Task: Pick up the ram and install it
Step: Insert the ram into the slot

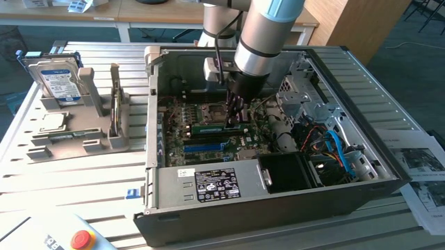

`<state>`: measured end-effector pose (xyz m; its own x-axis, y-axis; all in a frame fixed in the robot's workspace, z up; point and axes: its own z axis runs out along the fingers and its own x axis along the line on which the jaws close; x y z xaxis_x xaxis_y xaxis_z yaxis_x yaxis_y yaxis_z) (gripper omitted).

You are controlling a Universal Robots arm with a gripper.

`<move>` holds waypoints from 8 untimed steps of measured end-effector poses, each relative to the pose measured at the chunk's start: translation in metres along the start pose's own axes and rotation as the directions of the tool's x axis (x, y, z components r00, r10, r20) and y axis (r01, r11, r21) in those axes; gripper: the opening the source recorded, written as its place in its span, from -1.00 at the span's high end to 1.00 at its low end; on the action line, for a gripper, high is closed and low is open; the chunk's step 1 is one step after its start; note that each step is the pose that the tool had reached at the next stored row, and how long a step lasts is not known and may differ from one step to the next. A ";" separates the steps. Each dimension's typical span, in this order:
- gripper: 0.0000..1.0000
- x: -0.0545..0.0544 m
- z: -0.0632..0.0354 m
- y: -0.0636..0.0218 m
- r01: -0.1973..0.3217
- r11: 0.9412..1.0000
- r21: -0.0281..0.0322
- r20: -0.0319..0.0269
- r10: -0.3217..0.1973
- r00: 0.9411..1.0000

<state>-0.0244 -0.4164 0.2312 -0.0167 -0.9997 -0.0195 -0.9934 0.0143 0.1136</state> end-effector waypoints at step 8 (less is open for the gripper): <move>0.76 0.000 0.0011 0.0004 0.000 1.000 0.001 0.000 0.000 1.000</move>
<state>-0.0249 -0.4164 0.2302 -0.0166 -0.9997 -0.0195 -0.9935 0.0143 0.1130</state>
